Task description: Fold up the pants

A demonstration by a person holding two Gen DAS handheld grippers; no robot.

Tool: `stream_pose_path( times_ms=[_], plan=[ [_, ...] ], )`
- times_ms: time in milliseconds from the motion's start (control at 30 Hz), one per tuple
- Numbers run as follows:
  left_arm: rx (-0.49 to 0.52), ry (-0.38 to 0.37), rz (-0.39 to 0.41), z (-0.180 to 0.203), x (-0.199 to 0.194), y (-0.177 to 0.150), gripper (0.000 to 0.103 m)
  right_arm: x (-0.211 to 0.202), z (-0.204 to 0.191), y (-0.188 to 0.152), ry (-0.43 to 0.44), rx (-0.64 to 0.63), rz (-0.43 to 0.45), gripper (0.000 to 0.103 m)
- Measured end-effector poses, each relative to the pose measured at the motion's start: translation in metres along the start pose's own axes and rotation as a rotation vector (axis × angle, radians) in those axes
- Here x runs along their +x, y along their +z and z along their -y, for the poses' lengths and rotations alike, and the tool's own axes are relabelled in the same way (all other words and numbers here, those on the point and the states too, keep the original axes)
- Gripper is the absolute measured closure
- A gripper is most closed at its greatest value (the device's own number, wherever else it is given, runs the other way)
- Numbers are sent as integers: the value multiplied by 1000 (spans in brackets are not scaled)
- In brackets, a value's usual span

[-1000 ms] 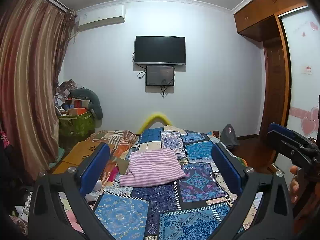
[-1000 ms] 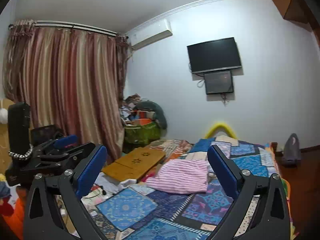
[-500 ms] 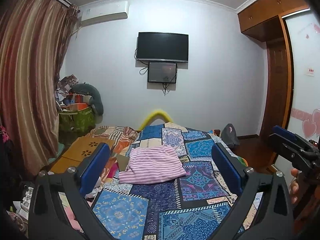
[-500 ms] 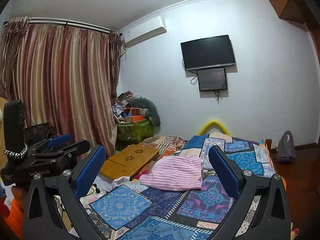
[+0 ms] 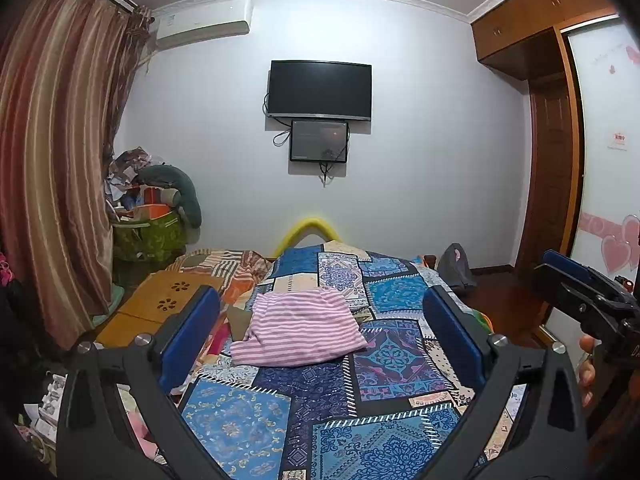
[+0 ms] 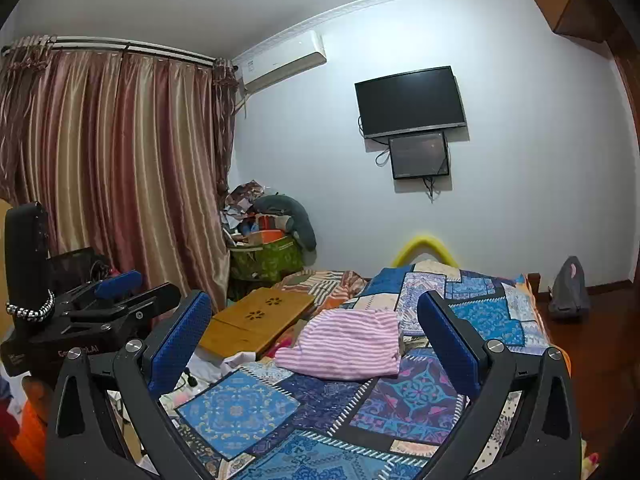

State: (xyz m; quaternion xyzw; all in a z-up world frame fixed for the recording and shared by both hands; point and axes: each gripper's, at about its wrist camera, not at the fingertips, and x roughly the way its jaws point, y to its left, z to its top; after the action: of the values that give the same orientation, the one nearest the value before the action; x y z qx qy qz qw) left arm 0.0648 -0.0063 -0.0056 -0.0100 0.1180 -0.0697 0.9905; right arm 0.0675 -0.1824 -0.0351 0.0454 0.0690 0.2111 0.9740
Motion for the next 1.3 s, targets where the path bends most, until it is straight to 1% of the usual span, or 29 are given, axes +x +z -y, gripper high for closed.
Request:
stream_pose_path(
  times_ms=[500,833,1300],
  plan=[
    [17,-18,-12,3,2,-2,0,-4,5,3,-7,11,5,0],
    [15,-62,-26,2,2,-2,0,-4,6,2,-7,16,5,0],
    [15,-73,-36,2,5,-4,0,-4,4,2,1,19,0,0]
  ],
)
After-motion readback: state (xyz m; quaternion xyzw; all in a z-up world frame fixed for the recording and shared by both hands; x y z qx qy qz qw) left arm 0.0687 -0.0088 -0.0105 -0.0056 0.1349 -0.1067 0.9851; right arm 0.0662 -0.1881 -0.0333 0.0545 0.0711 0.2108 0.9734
